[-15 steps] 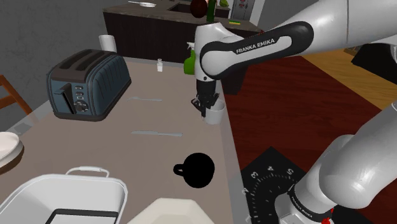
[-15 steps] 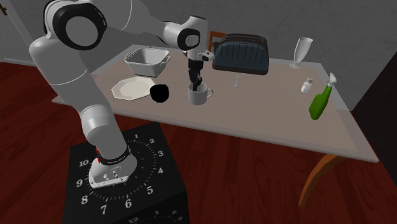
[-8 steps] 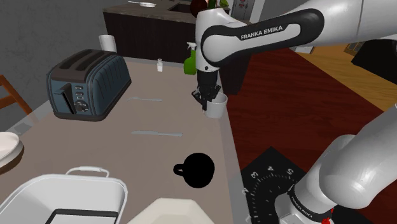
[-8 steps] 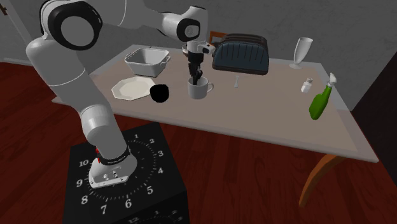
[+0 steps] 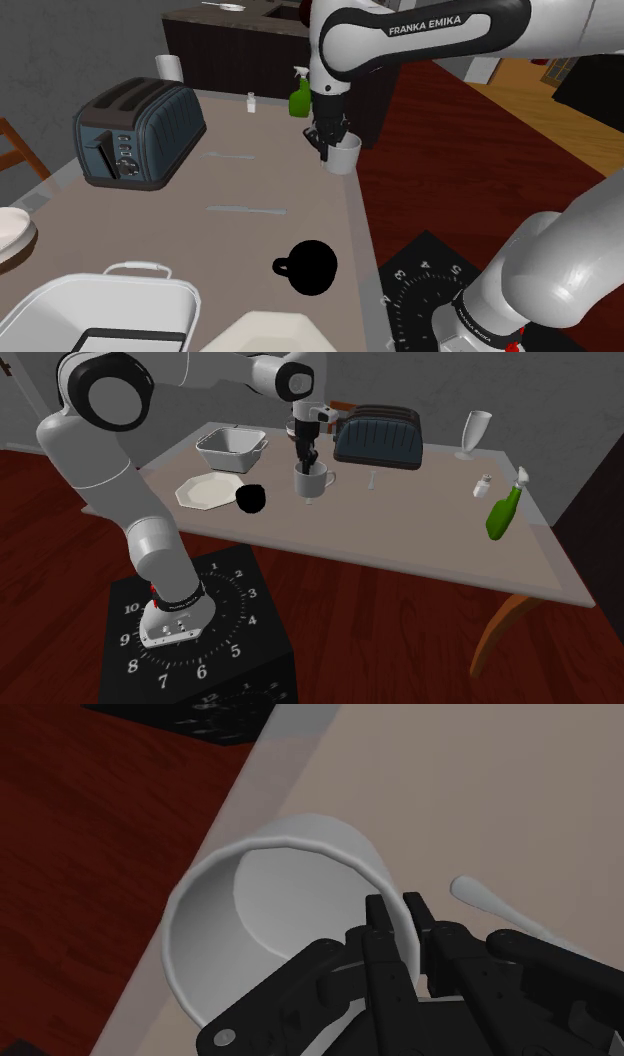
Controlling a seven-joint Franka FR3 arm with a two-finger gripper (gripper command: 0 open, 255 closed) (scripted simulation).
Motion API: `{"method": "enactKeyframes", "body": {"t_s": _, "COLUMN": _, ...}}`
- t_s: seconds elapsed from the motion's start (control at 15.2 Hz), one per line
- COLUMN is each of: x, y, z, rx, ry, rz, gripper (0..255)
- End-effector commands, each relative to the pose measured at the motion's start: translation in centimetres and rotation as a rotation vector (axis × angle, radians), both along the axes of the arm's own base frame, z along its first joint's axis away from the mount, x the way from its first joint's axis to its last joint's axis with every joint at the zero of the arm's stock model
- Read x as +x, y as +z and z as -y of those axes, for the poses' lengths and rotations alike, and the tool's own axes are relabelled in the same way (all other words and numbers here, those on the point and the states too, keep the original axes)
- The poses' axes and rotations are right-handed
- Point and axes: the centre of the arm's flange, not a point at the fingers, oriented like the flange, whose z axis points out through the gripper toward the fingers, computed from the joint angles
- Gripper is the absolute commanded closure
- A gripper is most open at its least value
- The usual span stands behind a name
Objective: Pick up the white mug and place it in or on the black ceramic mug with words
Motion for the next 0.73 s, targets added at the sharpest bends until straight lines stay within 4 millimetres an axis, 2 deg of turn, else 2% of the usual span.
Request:
{"method": "enactKeyframes", "body": {"t_s": 0.0, "x": 0.0, "y": 0.9, "z": 0.1, "rx": 0.000, "ry": 0.000, "rz": 0.000, "gripper": 255}}
{"method": "enactKeyframes", "body": {"t_s": 0.66, "x": -7.2, "y": 1.6, "z": -11.0, "rx": 0.000, "ry": 0.000, "rz": 0.000, "gripper": 255}}
